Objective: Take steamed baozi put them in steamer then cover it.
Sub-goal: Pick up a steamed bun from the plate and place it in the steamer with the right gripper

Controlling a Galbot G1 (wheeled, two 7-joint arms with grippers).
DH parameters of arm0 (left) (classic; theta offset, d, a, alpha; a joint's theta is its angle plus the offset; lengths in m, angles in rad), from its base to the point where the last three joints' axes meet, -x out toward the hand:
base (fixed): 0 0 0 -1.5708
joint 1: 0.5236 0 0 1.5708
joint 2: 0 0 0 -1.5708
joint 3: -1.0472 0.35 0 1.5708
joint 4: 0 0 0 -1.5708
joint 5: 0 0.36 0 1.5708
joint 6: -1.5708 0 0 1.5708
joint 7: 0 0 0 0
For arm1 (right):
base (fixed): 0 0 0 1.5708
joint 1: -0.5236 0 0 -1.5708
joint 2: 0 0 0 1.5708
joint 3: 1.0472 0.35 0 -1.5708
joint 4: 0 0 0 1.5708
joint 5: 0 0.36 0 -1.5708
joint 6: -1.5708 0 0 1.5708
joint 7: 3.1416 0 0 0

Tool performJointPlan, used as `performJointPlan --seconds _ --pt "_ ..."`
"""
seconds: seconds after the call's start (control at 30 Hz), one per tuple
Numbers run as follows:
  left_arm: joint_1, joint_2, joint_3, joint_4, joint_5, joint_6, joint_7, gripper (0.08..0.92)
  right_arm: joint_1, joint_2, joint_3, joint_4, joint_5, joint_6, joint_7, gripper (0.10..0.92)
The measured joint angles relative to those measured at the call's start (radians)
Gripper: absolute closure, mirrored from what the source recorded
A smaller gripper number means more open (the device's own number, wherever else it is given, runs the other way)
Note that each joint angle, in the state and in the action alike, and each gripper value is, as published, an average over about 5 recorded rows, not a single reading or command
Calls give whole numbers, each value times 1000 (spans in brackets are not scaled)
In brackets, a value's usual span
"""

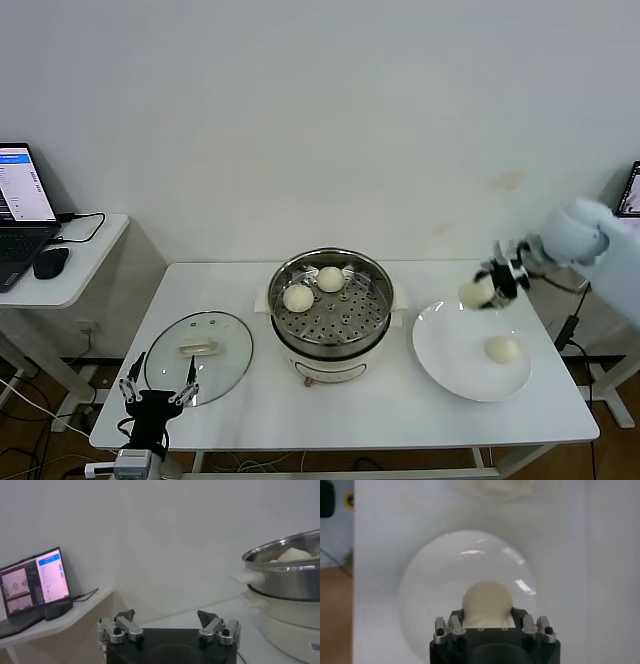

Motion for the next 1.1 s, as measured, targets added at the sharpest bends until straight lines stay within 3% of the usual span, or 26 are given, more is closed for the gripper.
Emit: performJointPlan --seconds 0.6,1.1 --pt "13 -12 -43 -36 -16 1 -1 177 259 342 -274 11 186 115 85 421" --pt "19 -27 -65 -37 -28 -13 -9 177 243 528 -413 -15 23 417 111 413"
